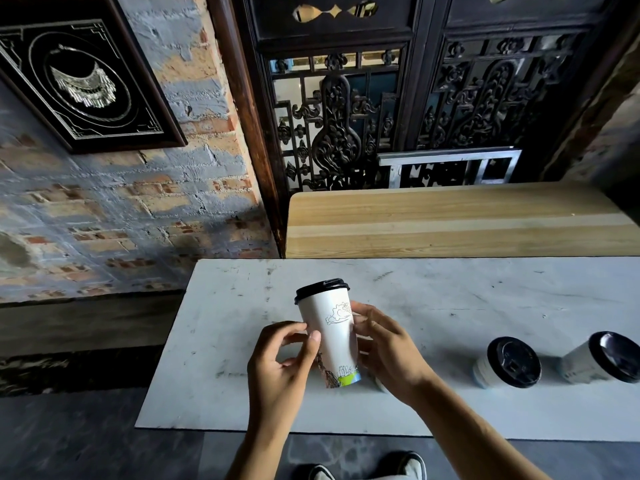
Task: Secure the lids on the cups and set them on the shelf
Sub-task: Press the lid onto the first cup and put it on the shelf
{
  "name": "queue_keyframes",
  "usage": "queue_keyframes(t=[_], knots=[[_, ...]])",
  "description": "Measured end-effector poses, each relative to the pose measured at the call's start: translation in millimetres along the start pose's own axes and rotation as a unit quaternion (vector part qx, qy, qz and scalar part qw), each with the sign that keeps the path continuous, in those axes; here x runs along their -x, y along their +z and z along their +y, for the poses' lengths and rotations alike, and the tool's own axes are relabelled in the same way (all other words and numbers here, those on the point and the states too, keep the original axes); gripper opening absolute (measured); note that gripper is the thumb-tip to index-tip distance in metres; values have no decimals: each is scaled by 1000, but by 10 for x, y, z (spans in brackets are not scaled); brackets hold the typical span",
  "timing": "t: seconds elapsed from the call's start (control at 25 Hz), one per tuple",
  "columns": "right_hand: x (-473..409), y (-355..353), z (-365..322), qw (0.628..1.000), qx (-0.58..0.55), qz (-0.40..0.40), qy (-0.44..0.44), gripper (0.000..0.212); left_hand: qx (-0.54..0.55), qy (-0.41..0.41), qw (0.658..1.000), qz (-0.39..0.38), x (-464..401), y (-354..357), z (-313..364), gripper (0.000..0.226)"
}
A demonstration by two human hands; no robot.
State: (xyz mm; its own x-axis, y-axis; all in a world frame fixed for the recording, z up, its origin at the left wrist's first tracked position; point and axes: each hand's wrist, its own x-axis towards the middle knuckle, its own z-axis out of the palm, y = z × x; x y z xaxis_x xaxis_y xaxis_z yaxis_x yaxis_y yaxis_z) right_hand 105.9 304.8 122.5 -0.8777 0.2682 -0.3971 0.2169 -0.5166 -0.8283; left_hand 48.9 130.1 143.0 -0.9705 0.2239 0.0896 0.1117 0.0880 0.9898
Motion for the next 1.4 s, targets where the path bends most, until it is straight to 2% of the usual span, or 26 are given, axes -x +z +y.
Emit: queue_keyframes(t=[0.2, 0.32, 0.4, 0.48, 0.56, 0.72, 0.84, 0.92, 1.0, 1.12, 1.28, 1.4], knots=[[-4, -40, 88, 999, 6, 7, -39, 46, -38, -16, 999, -3, -12, -18, -74, 26], [-27, -52, 111, 997, 54, -4, -61, 57, -46, 28, 998, -26, -18, -44, -100, 33], [-40, -41, 127, 997, 45, -32, -60, 51, -68, 62, 995, -31, -20, -60, -120, 40], [-33, -9, 105, 999, 9, -23, -38, 42, -79, 68, 994, -24, -22, -57, -132, 44], [-27, -11, 86, 1000, -9, 0, -19, 33, -69, 53, 996, -17, -13, -43, -132, 40], [-32, -32, 71, 1000, -24, 1, 6, 43, -15, -1, 1000, 0, 32, -32, -150, 17], [-29, -23, 81, 1000, -22, -10, -6, 39, 3, -44, 999, -3, 50, -36, -144, 7], [-31, -26, 98, 999, -25, -13, -19, 37, 1, -57, 998, -1, 47, -40, -147, 10], [-52, -27, 117, 999, -31, -5, -34, 48, -6, -46, 999, 0, 42, -51, -141, 13], [-84, -46, 155, 999, -24, -12, -37, 66, -56, 17, 998, -13, 15, -85, -161, 30], [-21, 23, 87, 996, 1, -65, -55, 35, -105, 73, 992, -18, -18, -88, -146, 50], [-25, 21, 69, 997, -32, -50, -42, 42, -80, 49, 996, -12, -14, -84, -162, 45]])
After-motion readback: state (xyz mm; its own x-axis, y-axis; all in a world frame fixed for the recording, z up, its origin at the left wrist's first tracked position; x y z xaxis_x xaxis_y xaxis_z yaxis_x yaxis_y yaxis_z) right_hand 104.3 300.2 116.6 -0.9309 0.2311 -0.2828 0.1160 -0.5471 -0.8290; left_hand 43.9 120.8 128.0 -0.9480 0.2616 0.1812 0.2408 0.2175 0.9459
